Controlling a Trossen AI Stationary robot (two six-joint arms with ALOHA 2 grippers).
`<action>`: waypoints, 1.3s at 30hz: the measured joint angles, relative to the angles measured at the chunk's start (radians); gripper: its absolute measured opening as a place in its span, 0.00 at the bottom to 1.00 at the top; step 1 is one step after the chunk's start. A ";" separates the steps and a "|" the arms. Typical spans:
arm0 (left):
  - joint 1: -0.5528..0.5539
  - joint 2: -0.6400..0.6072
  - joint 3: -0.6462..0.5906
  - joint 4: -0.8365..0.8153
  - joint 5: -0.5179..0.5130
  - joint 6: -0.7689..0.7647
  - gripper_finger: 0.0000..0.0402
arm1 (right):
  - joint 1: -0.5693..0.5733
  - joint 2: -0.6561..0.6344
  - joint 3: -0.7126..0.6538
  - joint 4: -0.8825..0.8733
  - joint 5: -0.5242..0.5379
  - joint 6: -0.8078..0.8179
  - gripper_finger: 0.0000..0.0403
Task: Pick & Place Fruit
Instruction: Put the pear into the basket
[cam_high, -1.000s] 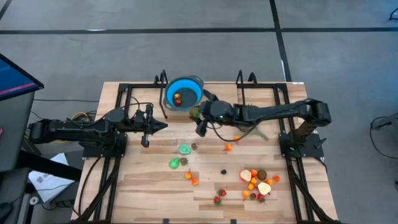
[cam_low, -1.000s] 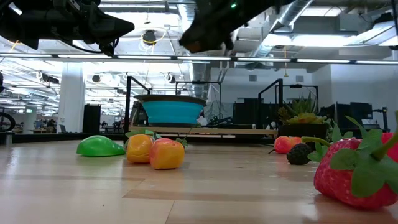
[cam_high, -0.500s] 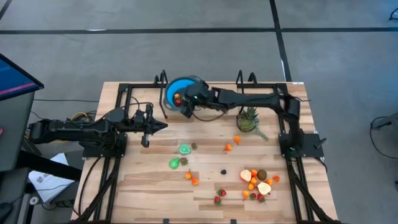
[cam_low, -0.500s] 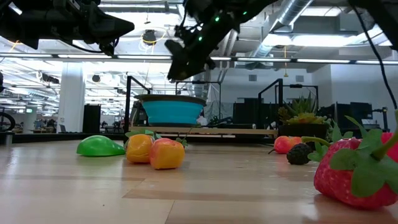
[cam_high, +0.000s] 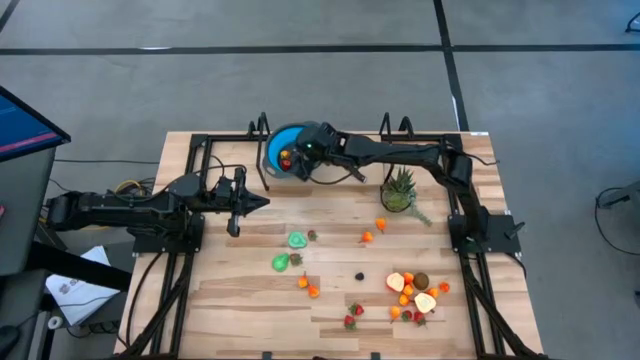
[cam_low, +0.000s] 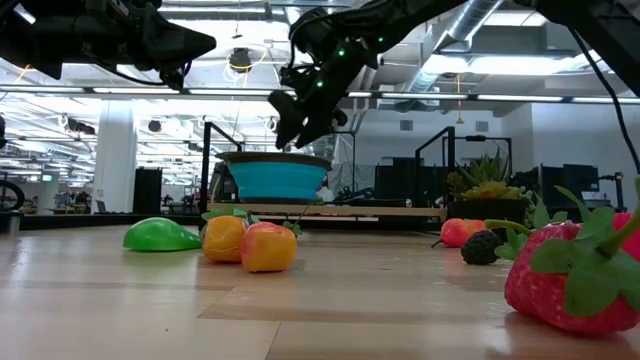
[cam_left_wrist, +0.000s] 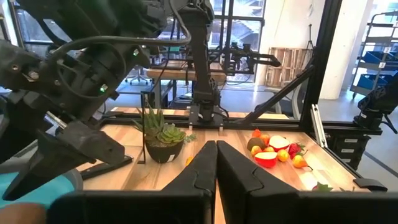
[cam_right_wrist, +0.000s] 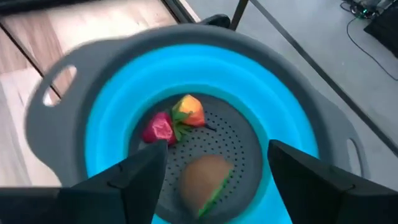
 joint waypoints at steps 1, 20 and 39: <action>0.000 0.000 0.000 0.000 0.000 0.000 0.01 | 0.003 -0.005 -0.001 -0.014 0.000 -0.018 0.67; 0.000 0.000 0.000 -0.001 -0.001 0.000 0.01 | 0.224 -0.190 -0.031 -0.394 -0.001 -0.027 0.04; 0.000 0.000 0.000 -0.001 -0.001 0.000 0.01 | 0.368 -0.671 -0.775 0.040 0.000 0.369 0.00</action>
